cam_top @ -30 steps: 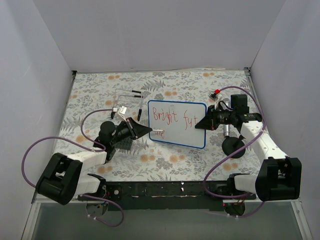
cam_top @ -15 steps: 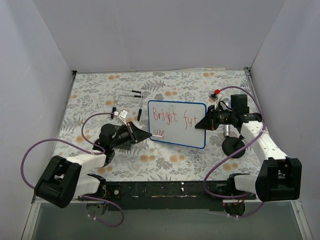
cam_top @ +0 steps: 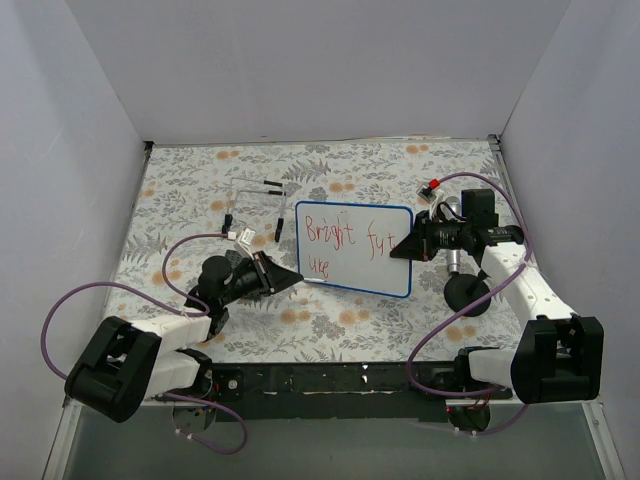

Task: Write a sentence on the whiteboard
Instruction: Write with the whiteboard marker without the cap on the whiteboard.

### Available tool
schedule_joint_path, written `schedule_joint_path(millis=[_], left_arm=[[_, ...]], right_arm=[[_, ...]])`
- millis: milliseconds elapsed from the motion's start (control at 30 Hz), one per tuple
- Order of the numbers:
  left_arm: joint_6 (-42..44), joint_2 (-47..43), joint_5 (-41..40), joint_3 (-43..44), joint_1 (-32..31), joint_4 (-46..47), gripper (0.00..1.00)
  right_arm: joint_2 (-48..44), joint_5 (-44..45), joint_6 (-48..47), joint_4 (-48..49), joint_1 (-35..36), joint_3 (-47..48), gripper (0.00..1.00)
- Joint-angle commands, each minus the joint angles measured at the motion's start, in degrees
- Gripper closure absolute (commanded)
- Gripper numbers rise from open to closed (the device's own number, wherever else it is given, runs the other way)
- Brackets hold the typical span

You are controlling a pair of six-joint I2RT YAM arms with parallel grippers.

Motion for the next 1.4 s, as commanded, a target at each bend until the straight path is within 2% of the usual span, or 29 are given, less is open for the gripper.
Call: schedule_joint_path(millis=[0,900,1133,1367], left_arm=[[0.03,-0.91,-1.45,-0.46,-0.75,1.96,1.00],[1.17,1.20,-9.98,3.58,-8.75,0.20,1.00],[5.39,6.29,-12.70,9.64,-12.96,-0.59,1.00],[9.08,10.34,-13.76,14.92,-14.02,-1.90,1.00]], right_arm=[[-1.55,-2.48,-0.86,1.72,0.13,0.01,0.99],[-1.81,-2.83,-0.87,2.24,0.13,-0.43,0.99],[-1.37,-2.83,-0.95,2.16,0.13,-0.35,0.99],[-1.90,-2.83,-0.95,2.16,0.04,-0.35,0.99]])
